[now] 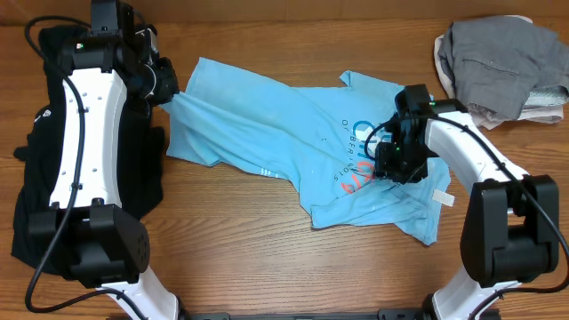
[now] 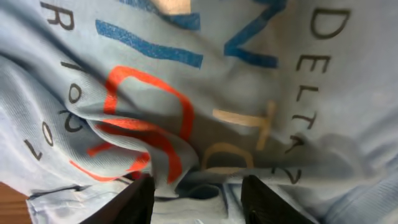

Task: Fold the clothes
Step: 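Move the right gripper to the shirt's right side and grasp it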

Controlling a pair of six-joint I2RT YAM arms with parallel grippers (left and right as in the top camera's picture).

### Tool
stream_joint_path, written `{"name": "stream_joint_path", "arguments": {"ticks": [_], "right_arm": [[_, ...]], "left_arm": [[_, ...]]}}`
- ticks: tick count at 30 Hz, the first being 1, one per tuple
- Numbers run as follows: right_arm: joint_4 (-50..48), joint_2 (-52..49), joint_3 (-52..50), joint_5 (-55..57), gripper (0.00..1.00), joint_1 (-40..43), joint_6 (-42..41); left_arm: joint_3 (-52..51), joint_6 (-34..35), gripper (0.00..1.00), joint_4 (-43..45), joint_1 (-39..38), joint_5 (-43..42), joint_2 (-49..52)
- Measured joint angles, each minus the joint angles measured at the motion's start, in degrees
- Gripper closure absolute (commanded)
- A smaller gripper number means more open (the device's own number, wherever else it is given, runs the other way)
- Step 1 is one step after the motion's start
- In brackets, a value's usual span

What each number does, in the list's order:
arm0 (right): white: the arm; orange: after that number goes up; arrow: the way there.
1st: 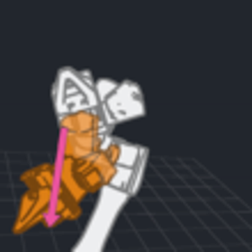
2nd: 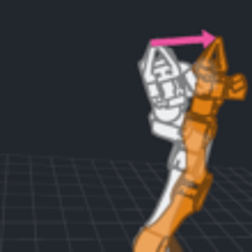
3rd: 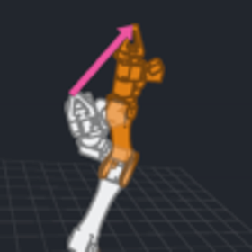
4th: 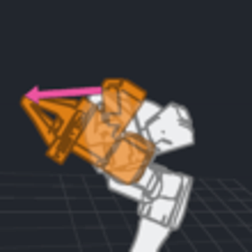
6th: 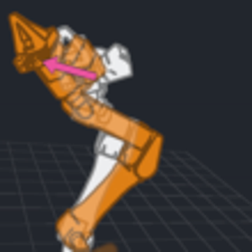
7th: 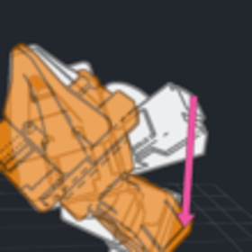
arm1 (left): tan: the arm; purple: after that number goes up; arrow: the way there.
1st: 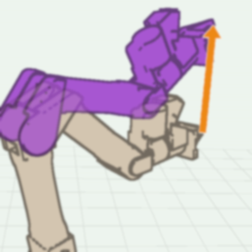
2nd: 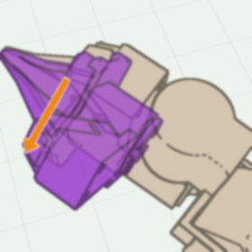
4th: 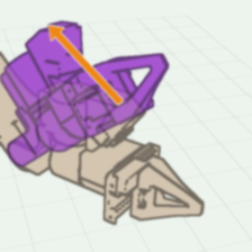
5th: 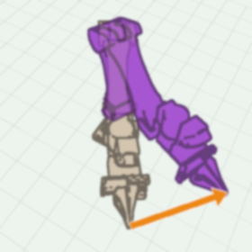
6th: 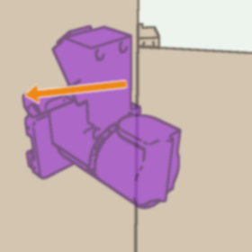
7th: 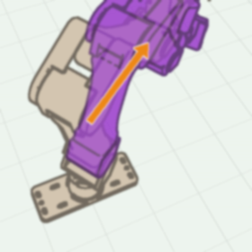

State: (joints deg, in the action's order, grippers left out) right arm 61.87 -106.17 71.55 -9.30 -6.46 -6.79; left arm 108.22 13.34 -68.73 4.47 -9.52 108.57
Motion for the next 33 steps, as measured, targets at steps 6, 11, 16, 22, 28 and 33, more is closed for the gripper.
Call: {"name": "stream_joint_path", "arguments": {"ticks": [6, 11, 16, 22, 28, 33], "right_arm": [[-2.4, 0.0, -2.6, -3.7, 0.76, 0.0, 4.1], [0.9, 0.0, -2.7, -3.8, 0.75, 0.1, 5.2], [3.3, 0.0, -2.7, -2.7, 0.61, 0.1, 5.9], [6.0, 0.0, -2.7, -1.2, 0.61, 0.4, 3.3], [6.0, 0.0, -2.7, -1.2, 0.71, 0.4, 1.5], [5.8, 0.0, -2.8, -2.4, 0.88, 0.4, 0.8]], "left_arm": [[0.0, 0.0, 0.96, 0.0, 0.0, 0.4, 0.0], [0.0, 0.0, 0.96, 0.0, 0.0, 0.4, 0.0], [0.0, 0.0, 0.96, 0.0, 0.0, 0.4, 0.0], [0.0, 0.0, 0.96, 0.0, 0.0, 0.4, 0.0], [0.0, 0.0, 0.96, 0.0, 0.0, 0.4, 0.0], [0.0, 0.0, 0.96, 0.0, 0.0, 0.4, 0.0]]}}
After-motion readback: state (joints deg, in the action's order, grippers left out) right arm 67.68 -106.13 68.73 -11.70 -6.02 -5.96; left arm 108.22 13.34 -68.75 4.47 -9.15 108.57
